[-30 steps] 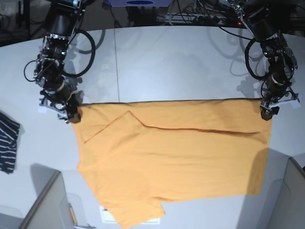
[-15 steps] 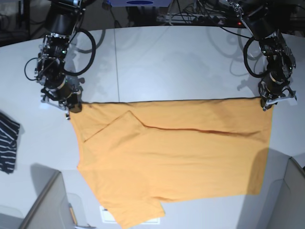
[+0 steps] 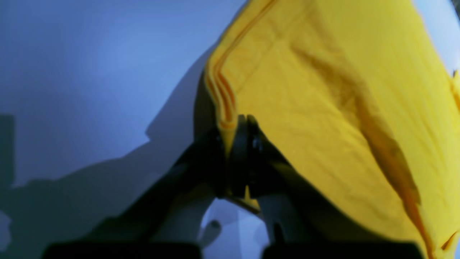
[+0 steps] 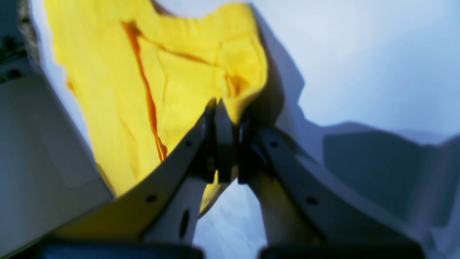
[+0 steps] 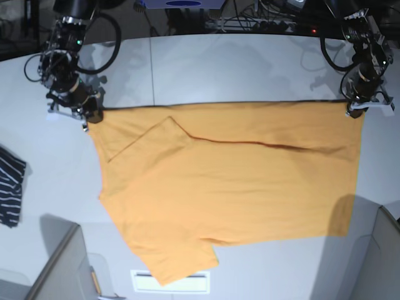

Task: Fold the T-shirt properly
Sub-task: 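Drag the shirt by its shoulders toward the robot with both grippers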

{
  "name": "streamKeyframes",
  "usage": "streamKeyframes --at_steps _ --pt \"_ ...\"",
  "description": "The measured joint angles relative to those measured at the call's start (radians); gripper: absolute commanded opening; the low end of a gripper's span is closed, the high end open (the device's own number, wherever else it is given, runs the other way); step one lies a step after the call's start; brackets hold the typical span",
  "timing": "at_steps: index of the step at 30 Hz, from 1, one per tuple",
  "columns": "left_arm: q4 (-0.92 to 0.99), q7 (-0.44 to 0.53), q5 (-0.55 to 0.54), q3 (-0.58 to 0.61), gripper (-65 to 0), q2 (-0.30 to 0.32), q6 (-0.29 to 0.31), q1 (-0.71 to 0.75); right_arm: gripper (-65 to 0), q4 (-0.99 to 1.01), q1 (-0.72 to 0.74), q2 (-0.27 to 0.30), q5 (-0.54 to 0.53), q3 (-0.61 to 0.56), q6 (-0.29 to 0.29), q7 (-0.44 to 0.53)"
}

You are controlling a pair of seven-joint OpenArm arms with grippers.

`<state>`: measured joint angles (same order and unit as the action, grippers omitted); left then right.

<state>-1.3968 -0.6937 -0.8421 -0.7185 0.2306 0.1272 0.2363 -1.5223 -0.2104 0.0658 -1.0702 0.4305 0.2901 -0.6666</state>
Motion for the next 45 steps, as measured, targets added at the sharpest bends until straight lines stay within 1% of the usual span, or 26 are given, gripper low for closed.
streamKeyframes --at_steps 5,10,19,33,37,42,45 --pt "-0.083 0.006 -0.005 0.000 -65.0 0.003 0.002 0.075 -65.0 -0.105 -0.082 -0.002 -0.003 0.000 0.000 0.000" --pt "-0.124 0.001 0.000 0.000 -65.0 0.002 0.000 0.140 -65.0 -0.190 -0.174 -0.003 -0.004 0.000 0.000 0.000" --pt "-0.157 0.005 -0.004 0.000 -65.0 0.005 0.001 0.216 -65.0 -0.264 -0.309 -0.003 -0.003 -0.001 -0.001 0.000" --pt "-0.159 0.010 -0.005 -0.002 -65.0 0.005 0.003 0.334 -65.0 -0.291 -0.429 0.002 -0.004 -0.005 -0.002 0.000" --pt "-0.161 0.016 -0.008 -0.003 -65.0 0.005 0.003 0.350 -65.0 -0.294 -0.453 0.002 -0.003 -0.005 -0.002 0.001" --pt "-0.162 0.021 -0.013 -0.005 -65.0 0.005 0.003 0.370 -65.0 -0.352 -0.497 0.002 -0.004 -0.005 -0.002 0.002" --pt "-0.162 0.021 -0.013 -0.005 -65.0 0.006 0.003 0.371 -65.0 -0.352 -0.500 0.002 -0.003 -0.005 -0.002 0.001"
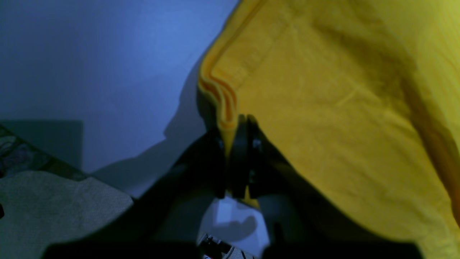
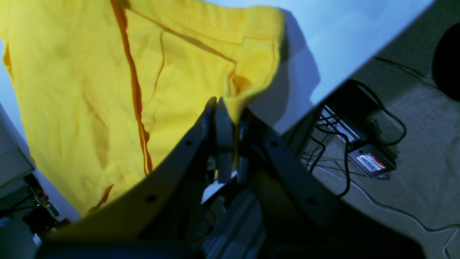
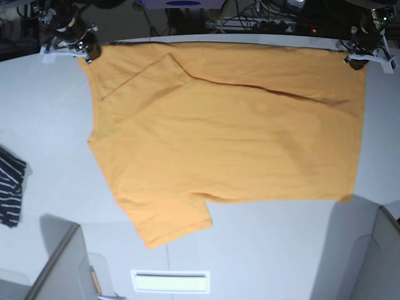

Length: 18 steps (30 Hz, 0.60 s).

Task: Fold the T-shirt properly
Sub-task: 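Drag the shirt by its shoulders toward the robot with both grippers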

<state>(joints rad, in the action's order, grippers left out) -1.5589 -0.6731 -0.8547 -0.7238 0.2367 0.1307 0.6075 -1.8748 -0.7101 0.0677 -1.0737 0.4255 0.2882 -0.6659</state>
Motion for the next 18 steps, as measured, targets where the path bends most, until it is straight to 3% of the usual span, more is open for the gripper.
streamKeyframes --at_steps 18 --pt "-0.063 -0.012 0.008 0.000 -65.0 -0.001 -0.001 0.027 -65.0 0.000 -0.016 0.000 0.000 0.000 0.000 0.003"
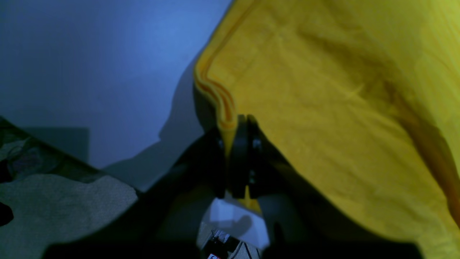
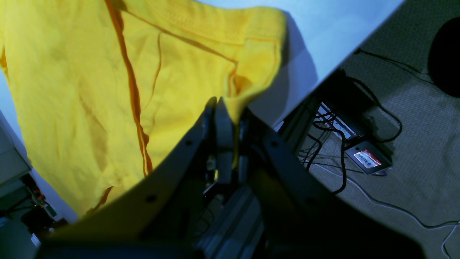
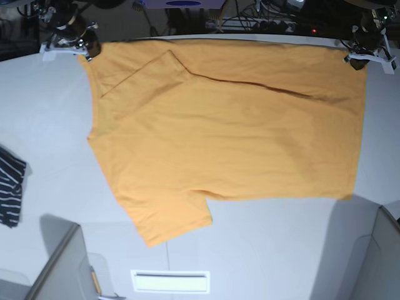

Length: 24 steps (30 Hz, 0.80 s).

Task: Fold the T-shirt properly
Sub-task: 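Drag the shirt by its shoulders toward the robot with both grippers, then open both grippers and move them toward the shirt hem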

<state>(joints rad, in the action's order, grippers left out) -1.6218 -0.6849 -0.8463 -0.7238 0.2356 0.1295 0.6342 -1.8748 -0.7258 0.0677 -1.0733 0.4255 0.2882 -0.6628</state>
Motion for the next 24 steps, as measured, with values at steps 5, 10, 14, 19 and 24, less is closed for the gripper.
streamKeyframes --at_steps 5,10,14,19,24 --pt "0.001 0.000 0.000 0.000 -57.1 -0.001 0.000 0.000 -43.1 0.000 -0.001 0.000 0.003 0.000 0.000 0.000" --pt "0.001 -0.002 0.000 -0.004 -26.8 -0.003 0.000 0.004 -38.1 0.000 -0.001 0.000 0.003 0.001 0.000 0.000" --pt "0.001 0.000 0.002 -0.109 -21.6 -0.010 0.001 0.000 -37.8 0.000 -0.002 -0.004 0.001 0.069 0.001 -0.005" --pt "0.001 -0.004 0.003 -0.212 -21.4 -0.003 -0.002 -0.029 -37.7 0.000 0.021 0.008 0.004 0.153 0.002 -0.004" --pt "-0.002 -0.001 0.002 -0.283 -21.6 0.006 -0.004 -0.076 -37.7 -0.002 0.083 0.054 0.007 0.193 0.002 -0.012"
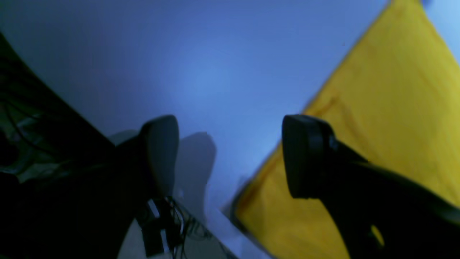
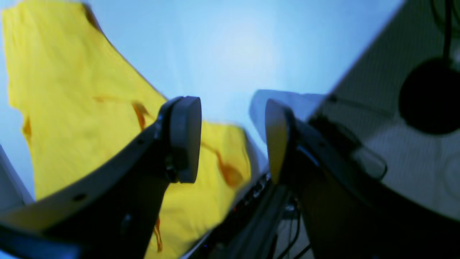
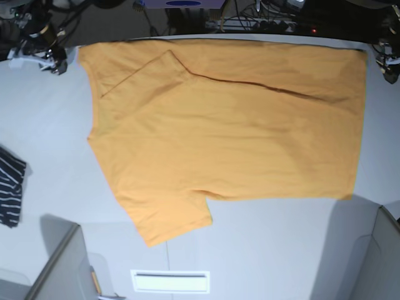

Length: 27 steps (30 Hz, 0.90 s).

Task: Fold the T-shirt properly
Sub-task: 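Open both grippers and move them toward the shirt hem, then grasp the hem corner below the sleeve with the right gripper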

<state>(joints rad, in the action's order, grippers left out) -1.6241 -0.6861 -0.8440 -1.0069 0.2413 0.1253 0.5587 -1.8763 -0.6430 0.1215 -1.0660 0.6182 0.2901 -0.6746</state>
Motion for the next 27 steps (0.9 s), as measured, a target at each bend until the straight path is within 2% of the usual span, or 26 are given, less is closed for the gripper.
streamKeyframes --at_steps 2,5,7,9,12,14,18,22,26,27 --pt "0.000 -0.007 0.002 0.011 -21.7 0.029 -0.003 -0.022 -37.7 0.005 0.061 0.029 0.001 -0.007 0.005 -0.011" --pt "-0.009 0.005 -0.001 0.097 -21.9 0.076 -0.002 -0.080 -37.7 0.017 0.199 0.068 -0.010 -0.050 -0.005 -0.090" --pt "-0.008 0.003 -0.003 0.163 -24.8 0.090 0.006 -0.113 -37.7 0.053 0.282 0.078 -0.009 -0.074 -0.011 -0.126" --pt "-0.002 -0.007 -0.002 0.225 -33.7 0.103 0.002 -0.141 -37.7 0.117 0.357 0.092 -0.001 -0.098 -0.003 -0.140" --pt "-0.002 -0.006 0.006 0.286 -53.2 0.113 0.004 -0.185 -37.7 0.216 0.467 0.118 0.003 -0.169 0.002 -0.156" --pt "-0.002 -0.005 0.071 0.323 -65.0 0.113 0.001 -0.229 -37.7 0.286 0.555 0.142 -0.002 -0.233 -0.005 -0.151" --pt "-0.004 -0.002 0.221 0.413 -65.0 0.112 0.005 -0.288 -37.7 0.472 0.742 0.209 -0.001 -0.380 -0.025 -0.148" --pt "-0.005 -0.009 0.282 0.445 -65.0 0.105 0.006 -0.306 -37.7 0.713 0.931 0.258 -0.002 -0.494 -0.159 -0.115" --pt "-0.002 0.003 0.282 0.439 -65.0 0.110 0.006 -0.326 -37.7 0.975 1.082 0.294 -0.003 -0.645 -0.343 0.036" --pt "-0.002 0.001 0.282 0.440 -65.0 0.110 0.006 -0.326 -37.5 1.040 1.115 0.301 -0.003 -0.694 -0.370 0.077"
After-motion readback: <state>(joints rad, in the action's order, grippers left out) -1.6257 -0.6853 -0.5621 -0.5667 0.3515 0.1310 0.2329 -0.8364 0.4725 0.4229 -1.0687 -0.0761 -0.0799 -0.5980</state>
